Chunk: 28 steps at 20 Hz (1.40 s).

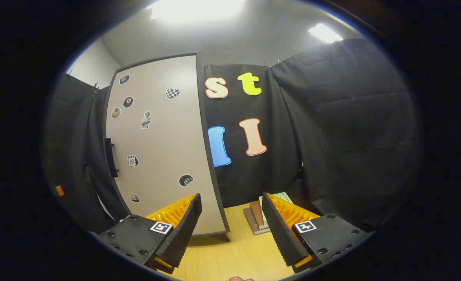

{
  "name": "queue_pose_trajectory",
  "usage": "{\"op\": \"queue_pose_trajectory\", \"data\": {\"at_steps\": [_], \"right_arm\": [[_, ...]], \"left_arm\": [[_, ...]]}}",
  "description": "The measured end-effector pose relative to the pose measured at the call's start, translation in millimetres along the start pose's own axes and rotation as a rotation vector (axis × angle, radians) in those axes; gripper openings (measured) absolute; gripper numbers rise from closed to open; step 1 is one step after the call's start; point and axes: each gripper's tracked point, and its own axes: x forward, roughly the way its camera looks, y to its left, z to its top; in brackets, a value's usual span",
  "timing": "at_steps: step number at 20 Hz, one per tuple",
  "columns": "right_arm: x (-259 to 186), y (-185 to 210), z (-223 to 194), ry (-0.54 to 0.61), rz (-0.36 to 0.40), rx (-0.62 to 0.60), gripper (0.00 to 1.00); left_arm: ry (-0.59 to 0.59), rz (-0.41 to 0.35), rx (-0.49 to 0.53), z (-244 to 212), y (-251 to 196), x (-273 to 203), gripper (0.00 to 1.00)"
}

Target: Open the cabinet door with the right hand, grasp the bottle in the cabinet with the left hand and place it on the coaster, then close the cabinet door with the right hand.

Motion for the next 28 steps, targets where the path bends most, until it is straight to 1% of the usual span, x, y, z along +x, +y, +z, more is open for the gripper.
{"op": "queue_pose_trajectory", "data": {"at_steps": [3,6,9,10,11,13,17,18,19,20,24,26,28], "right_arm": [[0,8,0,0.002,0.024,-0.027,0.98],[2,22,0,0.015,0.06,-0.049,0.98],[-1,33,1,0.022,0.088,-0.064,0.98],[-1,37,-1,0.029,0.093,-0.066,0.98],[-2,39,-3,0.036,0.095,-0.065,0.98],[-4,44,-5,0.047,0.105,-0.064,0.98],[-5,49,-5,0.056,0.118,-0.083,0.98],[-4,51,-2,0.054,0.119,-0.083,0.98],[-3,53,1,0.05,0.122,-0.079,0.98],[-2,57,6,0.045,0.127,-0.073,0.98],[8,75,27,0.018,0.152,-0.064,0.98],[16,93,40,0.004,0.185,-0.049,0.98],[22,117,48,0.012,0.232,-0.054,0.98]], "left_arm": [[0.003,-0.001,0.004,-3,-1,-1,0.86],[0.003,0.026,0.004,-5,7,-6,0.85],[0.007,0.037,-0.002,-15,9,-14,0.86],[0.021,0.038,0.0,-21,9,-16,0.85],[0.033,0.034,0.003,-26,8,-18,0.87],[0.046,0.028,0.007,-32,6,-20,0.86],[0.042,0.025,0.024,-30,4,-24,0.87],[0.039,0.024,0.028,-30,3,-24,0.86],[0.036,0.023,0.029,-29,2,-25,0.87],[0.036,0.021,0.03,-29,2,-26,0.86],[0.037,0.029,0.043,-31,4,-30,0.86],[0.039,0.039,0.045,-33,7,-34,0.87],[0.043,0.038,0.041,-37,9,-38,0.86]]}}
